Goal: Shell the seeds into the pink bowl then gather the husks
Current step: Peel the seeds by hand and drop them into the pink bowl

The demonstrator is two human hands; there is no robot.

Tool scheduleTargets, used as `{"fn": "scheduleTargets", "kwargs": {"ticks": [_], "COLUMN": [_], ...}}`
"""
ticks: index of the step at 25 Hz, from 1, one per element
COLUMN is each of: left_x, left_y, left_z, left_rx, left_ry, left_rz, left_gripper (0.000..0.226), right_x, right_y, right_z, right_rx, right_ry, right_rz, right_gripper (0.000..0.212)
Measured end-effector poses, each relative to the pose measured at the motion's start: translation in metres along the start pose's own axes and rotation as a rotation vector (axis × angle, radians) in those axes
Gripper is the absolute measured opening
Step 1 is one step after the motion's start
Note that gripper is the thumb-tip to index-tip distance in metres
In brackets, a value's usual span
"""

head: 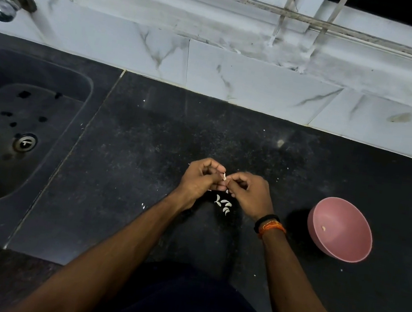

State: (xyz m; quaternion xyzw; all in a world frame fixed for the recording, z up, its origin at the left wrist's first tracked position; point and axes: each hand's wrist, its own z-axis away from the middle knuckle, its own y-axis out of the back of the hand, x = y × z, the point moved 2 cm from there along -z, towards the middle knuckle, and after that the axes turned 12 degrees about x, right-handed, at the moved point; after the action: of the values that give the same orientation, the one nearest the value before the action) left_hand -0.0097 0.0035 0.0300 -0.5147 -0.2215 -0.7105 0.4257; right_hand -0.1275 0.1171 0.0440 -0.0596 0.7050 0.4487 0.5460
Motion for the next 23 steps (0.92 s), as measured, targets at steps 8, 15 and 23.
{"fn": "scheduleTargets", "kwargs": {"ticks": [8,15,23], "left_x": [-0.0002,0.0014,0.006], "left_y": [0.001,-0.0001,-0.0024], "left_z": [-0.0033,-0.0039,0.0017], "left_rx": [0.022,-0.011,-0.048], "left_ry": [-0.002,-0.027,0.003], "left_rz": [-0.059,-0.031,0.02], "left_gripper": [0.01,0.011,0.008], "right_x": [-0.0054,-0.0079,-0.004], "right_y": [0.002,0.0044,0.0042], "right_z": [0.0033,0.0015,-0.0011], "right_rx": [-0.025,-0.004,-0.003], "right_ry": [-0.051,0.009,0.02], "right_rz": [-0.049,-0.008,0.011], "right_gripper": [0.013,0.01,0.007]}}
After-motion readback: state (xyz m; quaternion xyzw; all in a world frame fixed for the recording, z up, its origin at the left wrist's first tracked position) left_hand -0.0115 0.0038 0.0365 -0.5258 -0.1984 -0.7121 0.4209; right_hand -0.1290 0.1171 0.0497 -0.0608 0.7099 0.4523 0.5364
